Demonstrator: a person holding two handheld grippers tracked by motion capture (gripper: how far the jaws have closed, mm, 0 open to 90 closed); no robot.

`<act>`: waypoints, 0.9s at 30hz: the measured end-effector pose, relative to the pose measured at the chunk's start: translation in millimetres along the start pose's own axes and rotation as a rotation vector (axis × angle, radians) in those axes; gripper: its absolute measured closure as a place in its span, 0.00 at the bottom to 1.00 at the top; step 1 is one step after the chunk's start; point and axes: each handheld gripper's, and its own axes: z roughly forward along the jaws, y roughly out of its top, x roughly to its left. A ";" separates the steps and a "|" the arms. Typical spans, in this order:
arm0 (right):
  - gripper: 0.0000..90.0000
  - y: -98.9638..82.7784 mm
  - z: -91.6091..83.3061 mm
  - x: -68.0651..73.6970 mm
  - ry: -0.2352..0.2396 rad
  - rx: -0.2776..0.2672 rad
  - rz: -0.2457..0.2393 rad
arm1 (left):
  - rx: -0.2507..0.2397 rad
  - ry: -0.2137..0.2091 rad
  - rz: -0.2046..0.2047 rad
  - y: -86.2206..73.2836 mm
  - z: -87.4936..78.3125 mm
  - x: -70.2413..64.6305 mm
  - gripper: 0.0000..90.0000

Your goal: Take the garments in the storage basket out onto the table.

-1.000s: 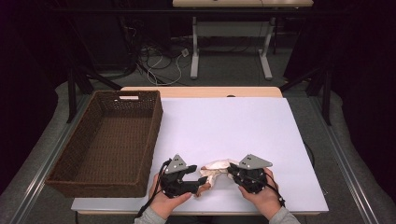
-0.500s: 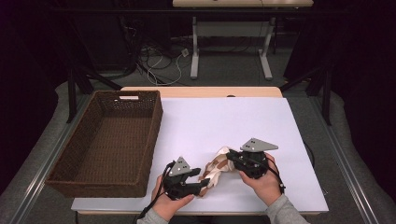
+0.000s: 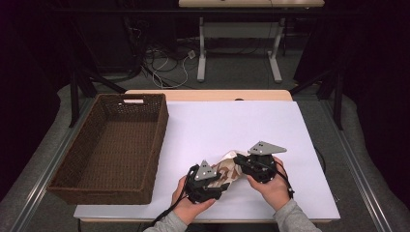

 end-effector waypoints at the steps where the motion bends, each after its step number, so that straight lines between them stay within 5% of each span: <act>1: 0.93 -0.1 -0.3 -0.3 -0.001 0.005 -0.004 | -0.004 0.011 -0.002 -0.3 1.4 1.4 0.60; 7: 0.93 -3.6 1.9 -3.1 0.000 0.004 0.008 | 0.009 0.030 -0.019 2.3 10.0 8.1 0.60; 14: 0.93 -4.1 2.6 -3.8 0.002 0.013 0.009 | 0.095 0.004 -0.021 -0.1 26.9 7.5 0.57; 22: 0.93 -4.8 2.7 -4.3 0.001 0.015 0.008 | 0.118 0.011 -0.005 -4.5 30.4 9.8 0.89; 27: 0.93 -3.8 1.1 -12.8 -0.009 0.013 0.021 | 0.107 -0.005 -0.004 -4.9 21.9 9.5 0.96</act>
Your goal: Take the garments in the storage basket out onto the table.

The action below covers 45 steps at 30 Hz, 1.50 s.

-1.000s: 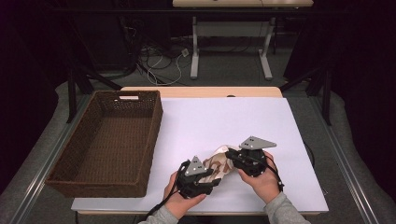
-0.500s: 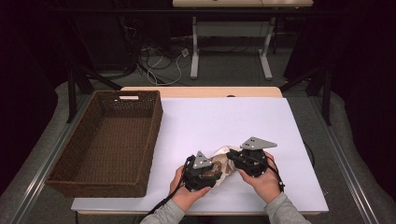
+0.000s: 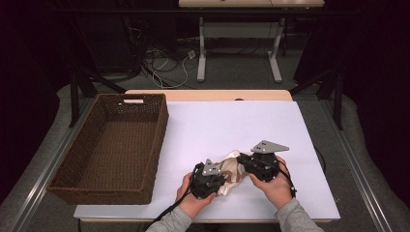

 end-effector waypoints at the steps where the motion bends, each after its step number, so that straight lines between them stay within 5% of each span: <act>1: 0.93 0.4 -0.1 -0.7 -0.003 -0.006 0.009 | -0.001 -0.003 0.007 -0.8 -3.1 -0.9 0.96; 15: 0.96 31.2 -8.8 -53.5 -0.096 0.016 0.080 | -0.028 -0.024 0.032 -10.3 -34.0 -0.4 0.96; 20: 0.97 44.4 -4.9 -64.9 -0.145 0.037 0.069 | -0.017 -0.030 0.028 -14.5 -40.6 -0.1 0.97; 31: 0.97 73.8 -1.6 -90.6 -0.209 0.019 0.123 | -0.035 -0.004 0.019 -19.7 -49.6 8.6 0.97; 38: 0.97 82.1 8.5 -100.2 -0.191 0.032 0.150 | -0.032 0.007 0.016 -20.8 -45.1 10.3 0.97; 45: 0.94 75.6 43.9 -100.1 -0.144 0.162 0.155 | -0.018 0.004 0.004 -22.2 -39.8 10.8 0.96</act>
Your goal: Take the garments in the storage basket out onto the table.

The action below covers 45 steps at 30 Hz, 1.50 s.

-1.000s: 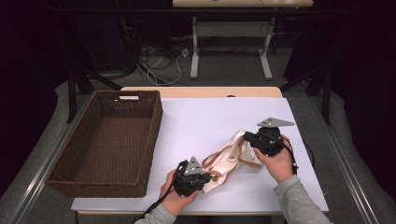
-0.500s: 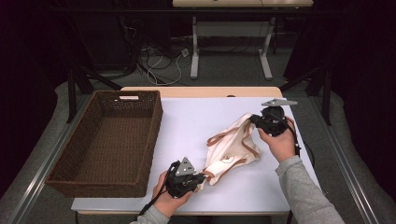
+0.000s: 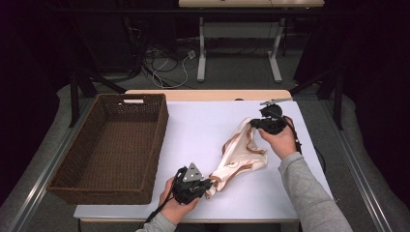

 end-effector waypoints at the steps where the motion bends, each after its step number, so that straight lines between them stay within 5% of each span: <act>1: 0.91 -1.0 6.6 1.5 -0.004 0.008 -0.009 | -0.003 -0.007 -0.009 -0.2 0.8 0.1 0.96; 8: 0.66 -2.9 19.8 8.9 -0.017 -0.023 -0.049 | -0.011 -0.013 -0.017 -1.3 4.7 2.5 0.95; 22: 0.64 -21.3 9.7 8.1 0.022 -0.038 -0.035 | -0.017 -0.004 -0.022 -2.3 6.7 4.0 0.94; 37: 0.54 -15.6 58.1 30.9 0.067 -0.006 -0.046 | -0.016 0.014 -0.025 0.6 4.8 9.5 0.96; 41: 0.57 -15.9 73.4 41.5 0.045 0.017 -0.044 | -0.027 0.020 -0.044 2.2 4.1 10.4 0.96; 45: 0.76 -18.3 84.1 45.7 -0.032 0.015 -0.073 | -0.031 0.027 -0.048 3.2 3.6 13.1 0.96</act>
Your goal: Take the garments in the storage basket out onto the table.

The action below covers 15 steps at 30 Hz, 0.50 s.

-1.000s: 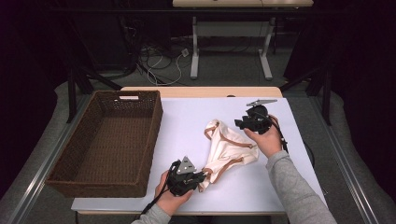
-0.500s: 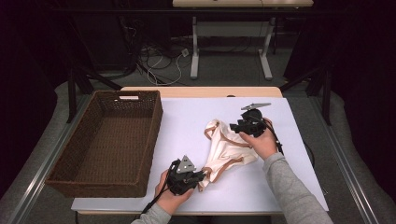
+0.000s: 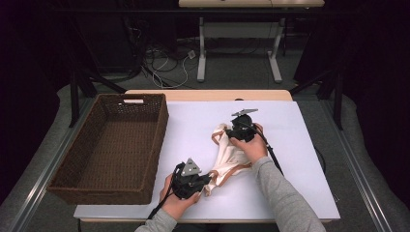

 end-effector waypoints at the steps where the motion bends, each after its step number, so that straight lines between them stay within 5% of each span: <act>1: 0.84 -0.4 1.2 0.9 -0.009 0.012 0.014 | -0.001 0.002 -0.013 0.1 0.1 0.0 0.96; 4: 1.00 -0.7 0.0 0.6 -0.015 0.037 0.028 | -0.004 0.014 -0.010 1.9 -0.2 3.4 0.96; 8: 1.00 -0.8 -8.5 -3.2 -0.014 0.054 0.015 | -0.019 0.020 -0.040 5.3 -2.5 8.7 0.97; 10: 1.00 -0.9 -16.9 -6.4 -0.018 0.045 0.013 | -0.032 0.012 -0.076 7.2 -3.3 10.4 0.97; 15: 1.00 -4.0 -42.5 -18.1 0.002 -0.007 0.025 | -0.049 0.033 -0.092 18.7 -1.7 15.9 0.97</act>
